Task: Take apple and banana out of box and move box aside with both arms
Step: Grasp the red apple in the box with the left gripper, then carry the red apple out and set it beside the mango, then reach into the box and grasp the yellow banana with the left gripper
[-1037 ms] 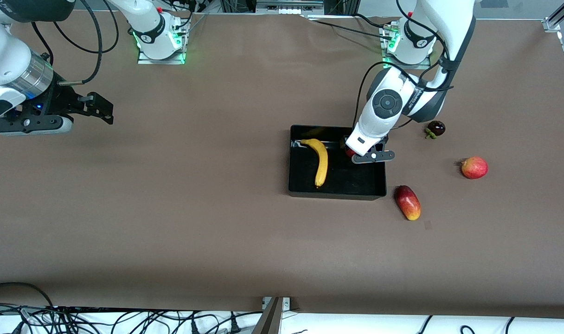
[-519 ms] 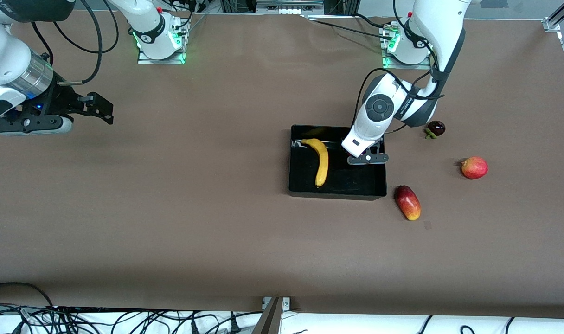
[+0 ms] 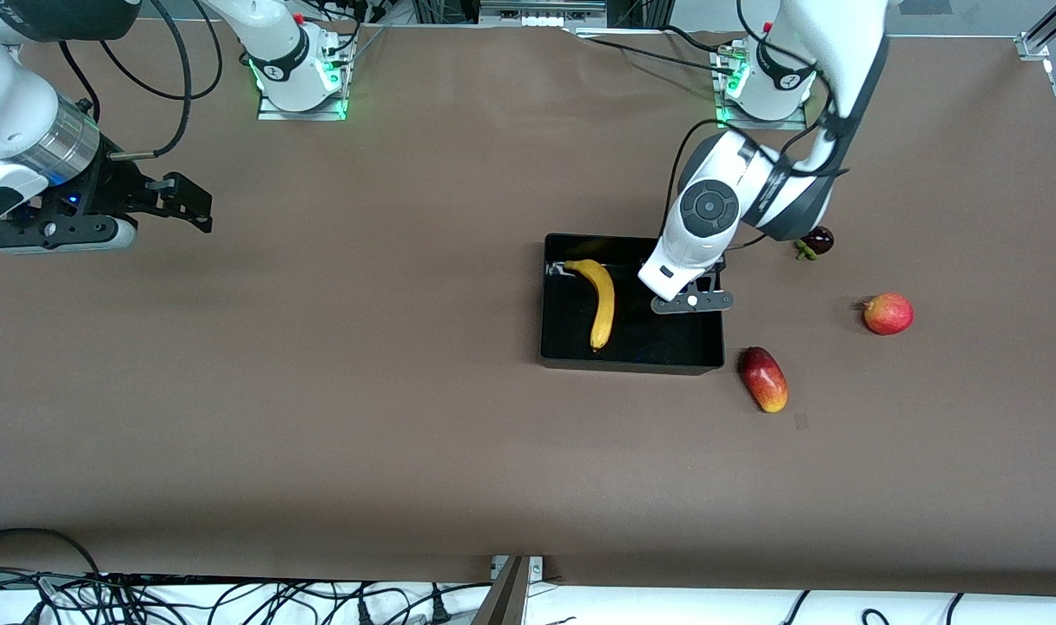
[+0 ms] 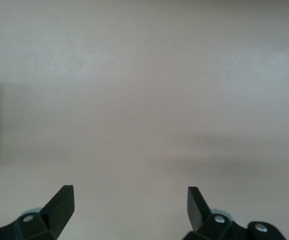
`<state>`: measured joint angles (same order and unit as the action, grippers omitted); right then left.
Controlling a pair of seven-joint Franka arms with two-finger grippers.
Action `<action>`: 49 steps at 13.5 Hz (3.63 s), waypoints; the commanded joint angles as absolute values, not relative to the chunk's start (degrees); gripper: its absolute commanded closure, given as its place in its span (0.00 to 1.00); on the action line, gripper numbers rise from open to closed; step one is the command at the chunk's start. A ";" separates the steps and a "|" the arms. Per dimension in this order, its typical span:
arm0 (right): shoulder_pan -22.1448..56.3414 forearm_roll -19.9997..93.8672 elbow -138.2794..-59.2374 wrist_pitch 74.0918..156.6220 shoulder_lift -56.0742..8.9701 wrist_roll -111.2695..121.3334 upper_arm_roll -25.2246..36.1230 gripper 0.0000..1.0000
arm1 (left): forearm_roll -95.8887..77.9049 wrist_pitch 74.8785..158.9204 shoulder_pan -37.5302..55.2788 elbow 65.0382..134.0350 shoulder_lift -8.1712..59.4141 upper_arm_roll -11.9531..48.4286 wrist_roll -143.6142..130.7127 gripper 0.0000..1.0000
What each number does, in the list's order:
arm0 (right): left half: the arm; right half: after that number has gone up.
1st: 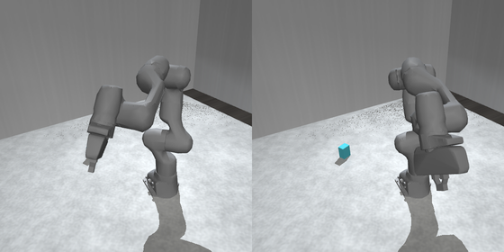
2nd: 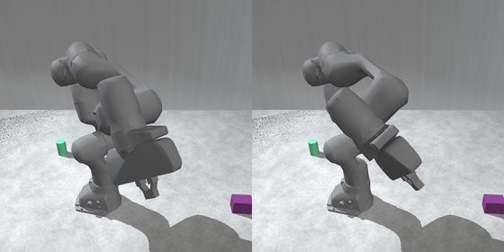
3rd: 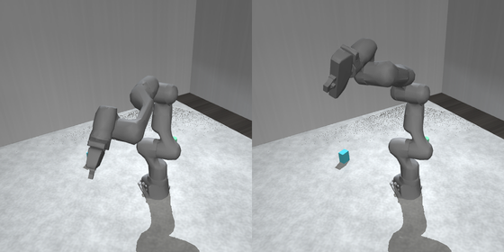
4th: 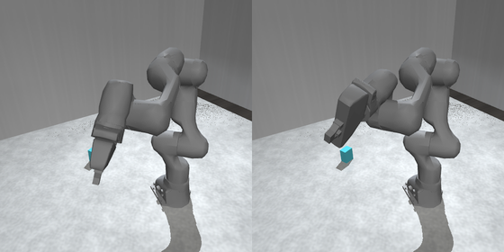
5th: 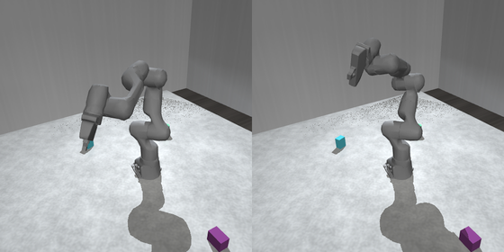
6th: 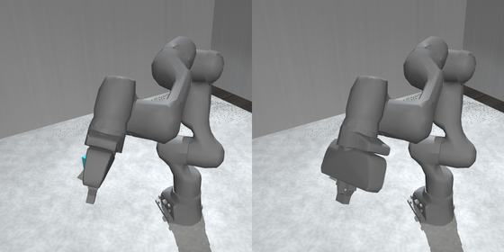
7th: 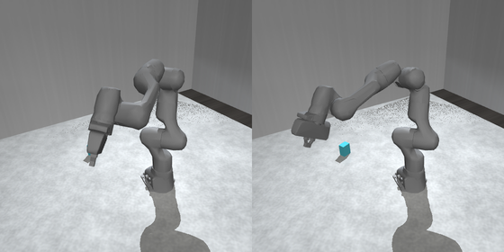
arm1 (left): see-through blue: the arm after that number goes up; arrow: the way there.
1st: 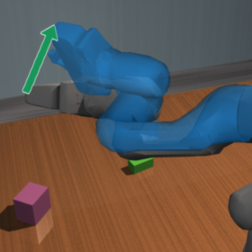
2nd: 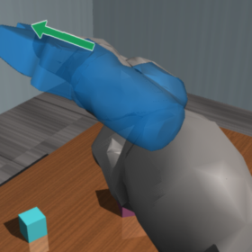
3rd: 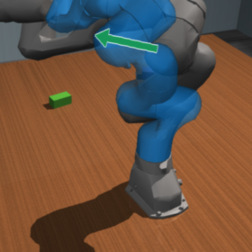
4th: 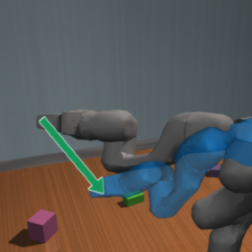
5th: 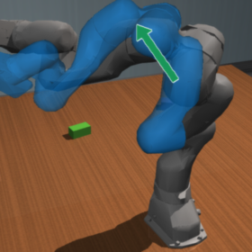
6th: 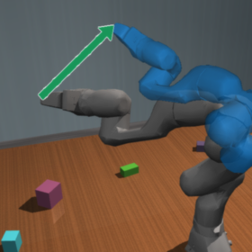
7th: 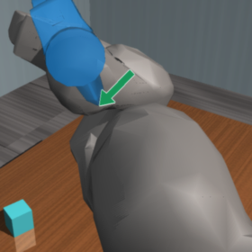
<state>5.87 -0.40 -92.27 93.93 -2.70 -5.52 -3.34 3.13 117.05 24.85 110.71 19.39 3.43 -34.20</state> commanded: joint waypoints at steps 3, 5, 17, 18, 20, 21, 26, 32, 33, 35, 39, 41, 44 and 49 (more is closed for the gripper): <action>5.89 -1.41 -91.23 93.78 -3.16 -5.27 -3.43 0.00 | 3.95 101.78 17.08 104.05 15.30 2.72 -21.75 1.00; 5.89 -1.41 -91.23 93.78 -3.16 -5.27 -3.43 0.00 | 4.22 102.04 11.10 105.81 14.77 2.72 -13.31 1.00; 5.80 -1.41 -91.23 93.78 -3.16 -5.27 -3.34 0.00 | 6.59 140.89 5.71 132.80 16.08 3.16 -7.12 0.00; 5.80 -1.41 -91.23 93.78 -3.16 -5.27 -3.43 0.00 | 6.59 140.37 5.80 132.63 15.47 3.16 -7.55 0.00; 5.80 -1.41 -91.23 93.78 -3.16 -5.36 -3.43 0.00 | 6.59 134.34 6.59 129.75 13.02 3.34 -7.82 0.00; 5.80 -1.41 -91.23 93.78 -3.16 -5.27 -3.34 0.00 | 6.50 128.03 6.94 125.90 12.22 4.21 -8.08 0.00; 5.80 -1.41 -91.23 93.78 -3.16 -5.27 -3.34 0.00 | 0.10 111.01 8.17 106.10 16.60 10.88 -15.26 0.00; 5.80 -1.41 -91.23 93.78 -3.16 -5.27 -3.34 0.00 | 3.50 120.38 18.28 98.88 29.78 14.24 -33.66 0.00; 5.80 -1.41 -91.23 93.78 -3.16 -5.27 -3.34 0.00 | 3.60 123.54 19.50 98.96 31.88 14.24 -34.01 0.00; 5.80 -1.41 -91.23 93.78 -3.16 -5.27 -3.34 0.00 | 4.39 127.69 21.17 99.14 34.79 13.98 -35.58 0.00; 5.89 -1.41 -91.23 93.78 -3.16 -5.27 -3.43 0.00 | 11.07 132.27 22.85 99.40 38.84 14.15 -41.30 0.12; 5.89 -1.32 -91.23 93.87 -3.16 -5.27 -3.43 0.00 | 11.07 132.28 22.94 99.40 39.11 14.24 -41.40 0.83; 5.89 -1.93 -91.23 95.18 -3.16 -5.36 -3.43 0.00 | 11.07 131.66 22.76 99.32 38.76 14.33 -41.40 1.00; 5.71 -1.14 -91.23 100.11 -5.19 -4.57 -3.34 0.00 | 10.55 126.07 21.01 98.35 34.21 14.41 -40.61 1.00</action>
